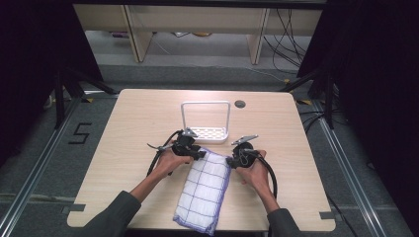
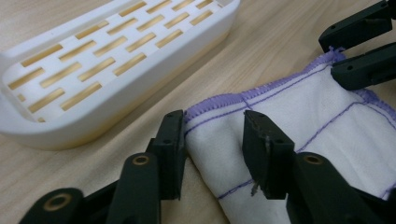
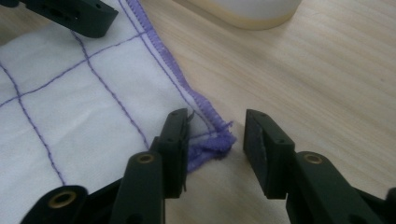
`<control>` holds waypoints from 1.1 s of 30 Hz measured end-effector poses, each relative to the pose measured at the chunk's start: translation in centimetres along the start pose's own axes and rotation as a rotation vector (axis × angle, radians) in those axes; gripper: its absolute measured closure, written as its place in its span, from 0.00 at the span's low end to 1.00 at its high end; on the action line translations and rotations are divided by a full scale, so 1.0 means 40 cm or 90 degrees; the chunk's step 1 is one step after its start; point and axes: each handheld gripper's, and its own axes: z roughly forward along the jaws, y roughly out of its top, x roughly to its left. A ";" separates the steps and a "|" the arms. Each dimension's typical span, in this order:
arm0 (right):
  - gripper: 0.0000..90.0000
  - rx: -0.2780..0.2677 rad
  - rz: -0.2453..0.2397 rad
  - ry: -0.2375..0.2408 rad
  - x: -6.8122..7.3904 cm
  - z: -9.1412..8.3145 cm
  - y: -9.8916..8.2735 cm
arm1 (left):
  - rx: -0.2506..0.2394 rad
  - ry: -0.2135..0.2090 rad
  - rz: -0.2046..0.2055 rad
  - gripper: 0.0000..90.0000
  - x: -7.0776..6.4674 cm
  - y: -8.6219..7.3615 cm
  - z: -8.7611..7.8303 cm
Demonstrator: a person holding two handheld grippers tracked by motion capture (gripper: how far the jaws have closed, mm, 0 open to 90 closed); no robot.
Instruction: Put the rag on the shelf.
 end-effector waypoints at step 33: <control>0.95 -0.119 -0.043 0.064 0.053 -0.127 0.045 | -0.113 -0.017 0.044 0.93 -0.055 0.028 -0.203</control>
